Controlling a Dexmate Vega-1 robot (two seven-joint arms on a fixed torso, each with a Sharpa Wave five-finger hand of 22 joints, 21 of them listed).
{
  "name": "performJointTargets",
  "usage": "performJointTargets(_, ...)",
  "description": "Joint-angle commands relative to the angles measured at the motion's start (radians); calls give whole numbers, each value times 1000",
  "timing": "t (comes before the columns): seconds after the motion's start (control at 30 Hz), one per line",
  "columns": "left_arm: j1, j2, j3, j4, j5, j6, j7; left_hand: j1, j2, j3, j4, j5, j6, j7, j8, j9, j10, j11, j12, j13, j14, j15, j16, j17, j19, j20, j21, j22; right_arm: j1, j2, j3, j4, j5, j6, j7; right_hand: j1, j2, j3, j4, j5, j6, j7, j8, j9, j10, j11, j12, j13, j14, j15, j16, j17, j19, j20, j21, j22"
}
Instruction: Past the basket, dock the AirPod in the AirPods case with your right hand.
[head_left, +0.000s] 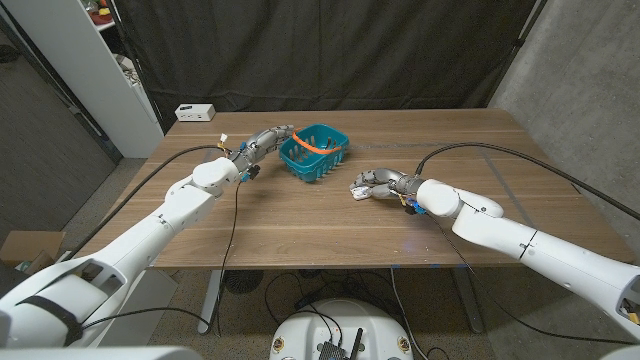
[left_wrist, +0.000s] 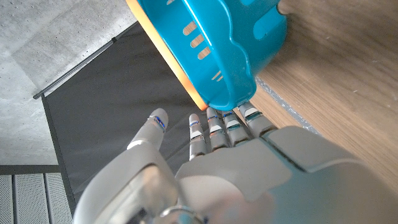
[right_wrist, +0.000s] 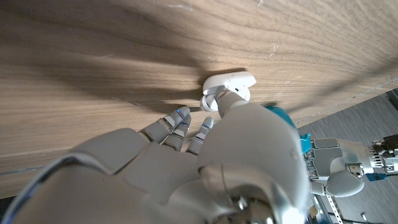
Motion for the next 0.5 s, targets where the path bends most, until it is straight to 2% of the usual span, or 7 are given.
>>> performJointTargets(0.03, -10, -10, 4, 24, 1, -15, -11, 8, 3, 4, -2, 9, 5, -4, 3, 2, -6, 1, 2, 1, -3, -7, 1, 2, -1, 6, 2, 3, 1, -22, 25, -16, -21, 19, 77, 8, -11, -13, -4, 1, -47, 1, -9, -1, -32, -5, -11, 2, -14, -182, 0, 6, 7, -17, 6, 6)
performJointTargets(0.2, -14, -15, 5, 32, 0, -15, -11, 9, 2, 4, -3, 9, 1, -5, 1, 2, -5, -2, 3, 1, -3, -7, 1, 1, -2, 10, 2, 3, 6, -32, 31, -22, -27, 22, 105, 12, -14, -24, -2, -1, -125, 1, -15, -3, -68, 3, -17, 3, -32, -177, -5, 10, -1, -17, 5, 7)
performJointTargets(0.5, -23, -25, 5, 63, -3, -39, -22, 11, 1, 4, -6, 10, 1, -7, 1, 2, -5, -2, 3, 1, -4, -5, 1, 1, -1, 14, 2, 3, 4, -52, 41, -26, -40, 50, 137, 16, -20, -38, -2, -3, -228, 1, -18, -5, -113, -1, -22, 3, -51, -174, -11, 13, -5, -16, 6, 7)
